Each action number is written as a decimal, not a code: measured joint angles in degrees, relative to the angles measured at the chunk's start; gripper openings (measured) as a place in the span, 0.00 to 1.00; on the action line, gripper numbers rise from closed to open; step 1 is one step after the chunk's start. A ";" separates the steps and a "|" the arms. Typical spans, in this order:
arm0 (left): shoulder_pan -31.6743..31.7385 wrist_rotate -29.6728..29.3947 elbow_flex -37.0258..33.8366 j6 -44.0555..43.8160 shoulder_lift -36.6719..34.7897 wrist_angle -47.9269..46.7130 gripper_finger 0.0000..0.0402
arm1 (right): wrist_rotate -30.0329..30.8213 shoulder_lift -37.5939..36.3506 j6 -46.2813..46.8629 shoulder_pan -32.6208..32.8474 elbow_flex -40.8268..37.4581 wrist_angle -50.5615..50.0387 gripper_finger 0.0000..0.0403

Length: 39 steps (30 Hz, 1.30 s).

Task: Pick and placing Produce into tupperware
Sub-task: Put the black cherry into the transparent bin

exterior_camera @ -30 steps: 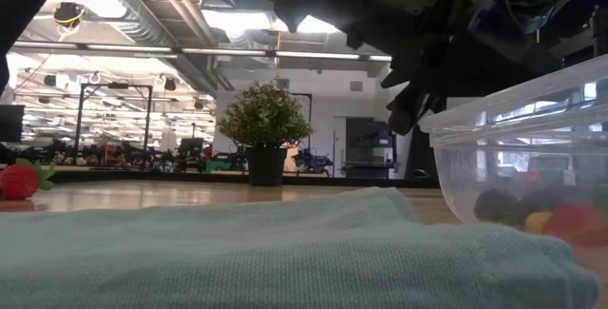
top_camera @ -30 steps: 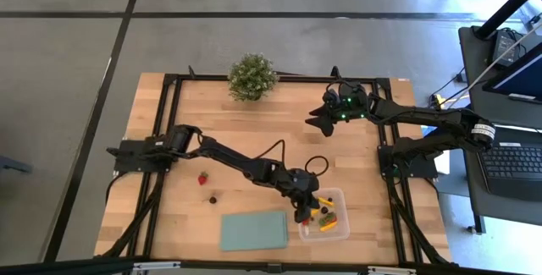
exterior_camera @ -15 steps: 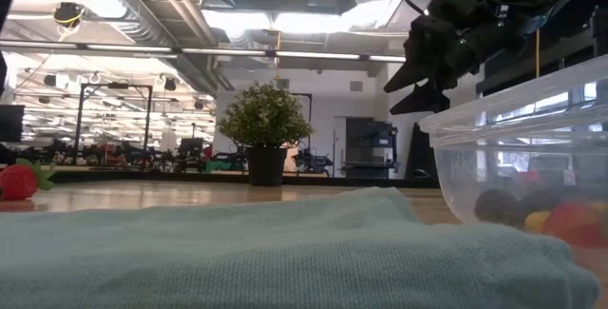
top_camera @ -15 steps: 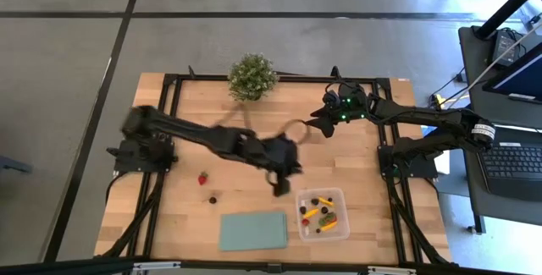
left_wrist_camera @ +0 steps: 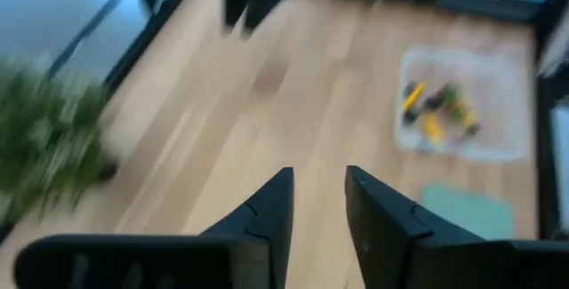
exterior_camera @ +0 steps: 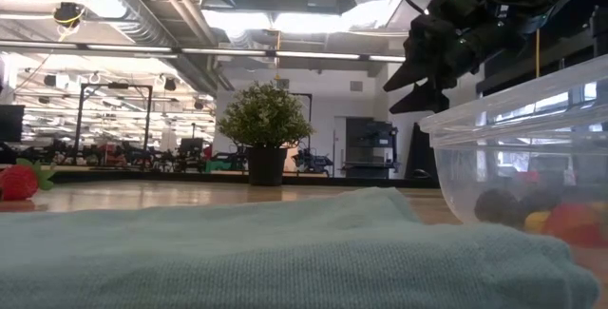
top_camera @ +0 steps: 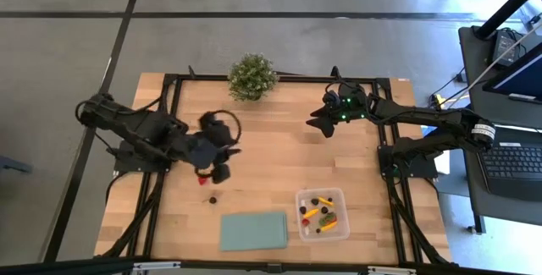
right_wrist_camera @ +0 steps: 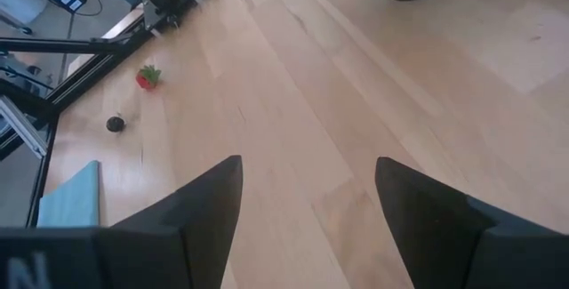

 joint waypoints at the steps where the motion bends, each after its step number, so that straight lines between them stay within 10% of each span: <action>1: -0.68 -0.29 0.00 -2.69 -0.22 -3.12 0.25 | 0.01 0.00 0.00 -0.01 0.00 0.04 0.64; 15: -10.22 0.09 -9.22 -22.65 0.36 -12.77 0.66 | 0.46 0.00 -0.18 0.01 0.00 2.55 0.64; 26: -12.59 18.43 -25.96 -33.69 0.34 -7.92 0.64 | 1.46 0.00 -1.25 0.01 0.00 2.84 0.64; 39: -12.91 20.49 -46.18 -28.39 0.34 26.25 0.60 | 4.96 0.02 -1.43 0.00 0.00 2.90 0.64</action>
